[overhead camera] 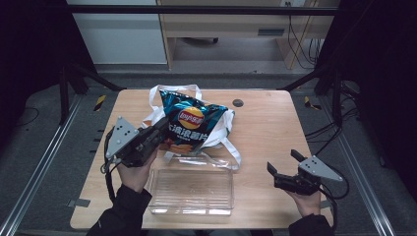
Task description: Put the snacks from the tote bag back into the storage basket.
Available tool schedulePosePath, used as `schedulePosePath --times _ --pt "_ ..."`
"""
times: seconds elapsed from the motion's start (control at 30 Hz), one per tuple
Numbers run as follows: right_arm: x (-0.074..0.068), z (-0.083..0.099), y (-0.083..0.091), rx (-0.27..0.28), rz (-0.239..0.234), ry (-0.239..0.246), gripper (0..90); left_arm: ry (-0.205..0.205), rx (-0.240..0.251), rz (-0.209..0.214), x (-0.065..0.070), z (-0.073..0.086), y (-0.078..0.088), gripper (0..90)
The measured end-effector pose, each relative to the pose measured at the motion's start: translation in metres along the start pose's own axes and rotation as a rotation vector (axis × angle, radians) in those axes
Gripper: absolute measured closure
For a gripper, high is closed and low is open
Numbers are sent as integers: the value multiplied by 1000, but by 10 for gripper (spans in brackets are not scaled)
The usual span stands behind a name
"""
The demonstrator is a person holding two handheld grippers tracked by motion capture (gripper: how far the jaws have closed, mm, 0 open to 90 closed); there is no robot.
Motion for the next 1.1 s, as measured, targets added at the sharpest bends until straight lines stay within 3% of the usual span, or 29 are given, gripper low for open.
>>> schedulePosePath --times 0.2,0.7,1.1 --pt "0 0 1 2 2 4 64 -4 -6 16 9 8 12 900" --pt "-1 0 2 4 2 1 65 46 -39 44 20 42 30 900" --pt "-2 -1 2 4 2 1 65 72 -139 47 22 95 29 900"
Point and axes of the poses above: each handheld gripper's, and its own axes: y roughly backward along the jaws, z roughly out of its underside, x roughly to its right, the point moved 5 cm from there along -y, roughly forward along the jaws, and after that the axes turned 11 degrees about y, right-handed, at the moved point
